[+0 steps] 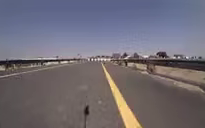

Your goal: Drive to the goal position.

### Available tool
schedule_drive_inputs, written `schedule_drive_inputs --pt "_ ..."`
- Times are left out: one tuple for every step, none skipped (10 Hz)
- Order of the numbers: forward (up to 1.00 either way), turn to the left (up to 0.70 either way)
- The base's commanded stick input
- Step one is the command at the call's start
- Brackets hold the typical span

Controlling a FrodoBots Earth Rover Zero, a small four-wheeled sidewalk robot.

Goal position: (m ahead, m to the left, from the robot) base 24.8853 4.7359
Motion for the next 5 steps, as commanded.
schedule_drive_inputs --pt "1.0 -0.01" --pt "1.0 -0.01" --pt "1.0 -0.01" --pt "1.0 -0.01" --pt "1.0 -0.01"
